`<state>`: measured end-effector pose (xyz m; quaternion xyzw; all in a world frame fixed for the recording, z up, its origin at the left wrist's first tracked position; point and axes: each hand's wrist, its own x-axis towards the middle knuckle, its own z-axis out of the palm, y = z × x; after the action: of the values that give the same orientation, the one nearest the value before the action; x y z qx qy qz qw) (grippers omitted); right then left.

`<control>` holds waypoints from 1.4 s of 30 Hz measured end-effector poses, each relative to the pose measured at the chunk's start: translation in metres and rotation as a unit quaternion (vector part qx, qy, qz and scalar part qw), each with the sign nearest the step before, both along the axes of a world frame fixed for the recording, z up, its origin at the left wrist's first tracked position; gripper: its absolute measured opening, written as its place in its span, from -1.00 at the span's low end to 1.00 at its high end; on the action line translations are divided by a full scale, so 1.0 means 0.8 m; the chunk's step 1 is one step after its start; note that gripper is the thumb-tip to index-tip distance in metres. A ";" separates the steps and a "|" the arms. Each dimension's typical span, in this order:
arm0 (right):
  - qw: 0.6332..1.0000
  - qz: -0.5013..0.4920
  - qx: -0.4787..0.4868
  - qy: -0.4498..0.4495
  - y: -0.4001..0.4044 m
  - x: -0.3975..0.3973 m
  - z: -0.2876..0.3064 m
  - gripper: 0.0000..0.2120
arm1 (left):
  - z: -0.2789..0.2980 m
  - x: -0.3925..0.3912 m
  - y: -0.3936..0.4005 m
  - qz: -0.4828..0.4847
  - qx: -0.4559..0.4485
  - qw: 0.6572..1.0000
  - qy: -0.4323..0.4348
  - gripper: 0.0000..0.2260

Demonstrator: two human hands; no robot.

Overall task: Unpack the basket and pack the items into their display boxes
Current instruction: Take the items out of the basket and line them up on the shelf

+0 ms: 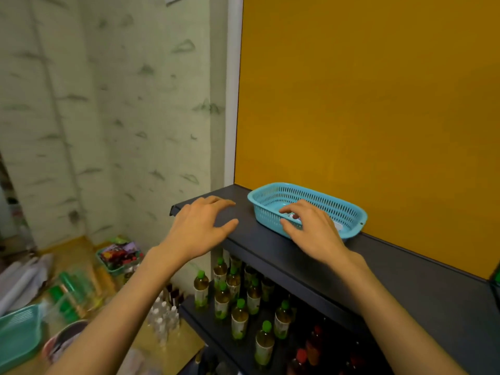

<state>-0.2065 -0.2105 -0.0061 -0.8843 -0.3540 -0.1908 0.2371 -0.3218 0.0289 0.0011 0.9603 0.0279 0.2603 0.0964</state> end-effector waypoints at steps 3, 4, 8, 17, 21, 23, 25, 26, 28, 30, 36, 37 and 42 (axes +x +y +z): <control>1.000 -0.020 -0.004 -0.004 0.024 0.015 0.004 -0.73 | 0.002 0.018 0.036 -0.009 -0.004 1.000 0.002 -0.57; 1.000 -0.028 -0.006 -0.006 0.029 0.021 0.005 -0.73 | 0.003 0.026 0.045 -0.012 -0.007 1.000 0.004 -0.57; 0.998 -0.058 -0.019 -0.011 0.042 0.051 0.005 -0.72 | 0.004 0.070 0.073 -0.033 -0.007 0.999 0.005 -0.57; 0.991 -0.130 -0.020 0.010 0.018 0.138 -0.004 -0.74 | 0.006 0.212 0.073 -0.134 0.019 0.990 0.041 -0.49; 0.986 -0.166 -0.026 0.012 -0.002 0.171 -0.004 -0.73 | 0.013 0.276 0.057 -0.176 0.032 0.983 0.047 -0.54; 0.982 -0.186 -0.033 0.010 -0.010 0.184 -0.005 -0.72 | 0.014 0.305 0.045 -0.194 0.040 0.979 0.046 -0.54; 0.978 -0.204 -0.041 0.012 -0.016 0.194 -0.007 -0.72 | 0.013 0.331 0.031 -0.224 0.048 0.971 0.061 -0.54; 0.976 -0.211 -0.043 0.015 -0.018 0.199 -0.008 -0.72 | 0.011 0.343 0.024 -0.245 0.054 0.965 0.073 -0.54; 0.973 -0.225 -0.049 0.021 -0.020 0.206 -0.009 -0.73 | 0.007 0.365 0.011 -0.286 0.067 0.951 0.092 -0.55; 0.969 -0.240 -0.054 0.031 -0.019 0.212 -0.011 -0.73 | 0.001 0.387 0.001 -0.323 0.075 0.937 0.115 -0.59; 0.956 -0.279 -0.075 0.050 -0.007 0.225 -0.016 -0.73 | -0.021 0.445 -0.026 -0.399 0.144 0.878 0.220 -0.72; 0.955 -0.282 -0.077 0.052 -0.005 0.227 -0.016 -0.72 | -0.025 0.451 -0.029 -0.406 0.167 0.869 0.229 -0.72; 0.947 -0.299 -0.101 0.056 0.004 0.235 -0.013 -0.68 | -0.035 0.475 -0.038 -0.436 0.226 0.833 0.254 -0.68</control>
<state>-0.0184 -0.2072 -0.0169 -0.9783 -0.0772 -0.1659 0.0977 0.0583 -0.0017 -0.0265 0.9003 -0.4296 -0.0627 -0.0303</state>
